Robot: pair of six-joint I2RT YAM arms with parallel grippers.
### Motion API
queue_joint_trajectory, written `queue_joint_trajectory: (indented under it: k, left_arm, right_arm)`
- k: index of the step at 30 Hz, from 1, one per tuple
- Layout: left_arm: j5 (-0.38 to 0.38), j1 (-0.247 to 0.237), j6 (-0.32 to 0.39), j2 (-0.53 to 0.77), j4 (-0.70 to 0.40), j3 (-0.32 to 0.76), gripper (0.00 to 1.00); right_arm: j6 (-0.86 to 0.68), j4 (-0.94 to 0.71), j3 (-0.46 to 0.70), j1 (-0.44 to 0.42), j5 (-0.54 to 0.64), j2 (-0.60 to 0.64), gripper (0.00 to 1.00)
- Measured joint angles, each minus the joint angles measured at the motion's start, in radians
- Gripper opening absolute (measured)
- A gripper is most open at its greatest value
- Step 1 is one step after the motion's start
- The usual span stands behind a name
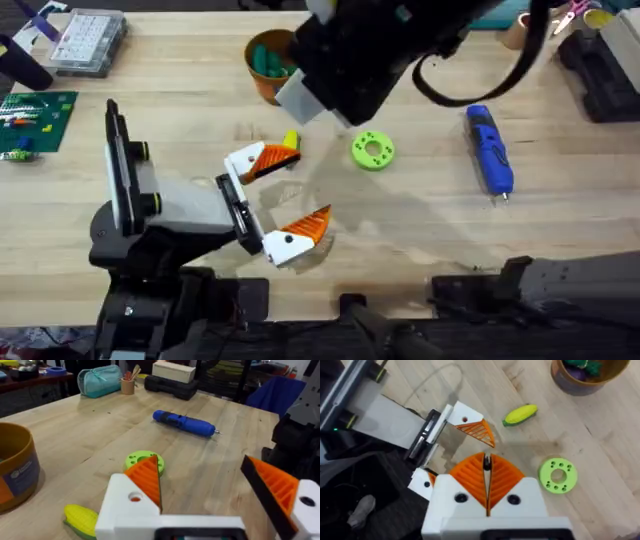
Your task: Pick up the gripper from the table and insert it into the empty holder that is missing its gripper. Then pick up a screw, insert it into the mounting hole, and use the screwdriver to tighten it. Finally, clean up the table by picking up the vegetable and placing it into the bucket.
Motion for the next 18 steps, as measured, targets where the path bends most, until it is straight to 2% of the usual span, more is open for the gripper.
queue_joint_trajectory:
  k: [14,18]
  left_arm:
    - [0.0,0.0,0.0,0.0,0.0,0.0,0.986]
    - [0.0,0.0,0.0,0.0,0.0,0.0,0.986]
  right_arm:
    - [-0.012,-0.008,0.011,0.053,-0.056,0.051,0.007]
    - [-0.015,-0.013,0.048,0.068,-0.059,0.068,0.007]
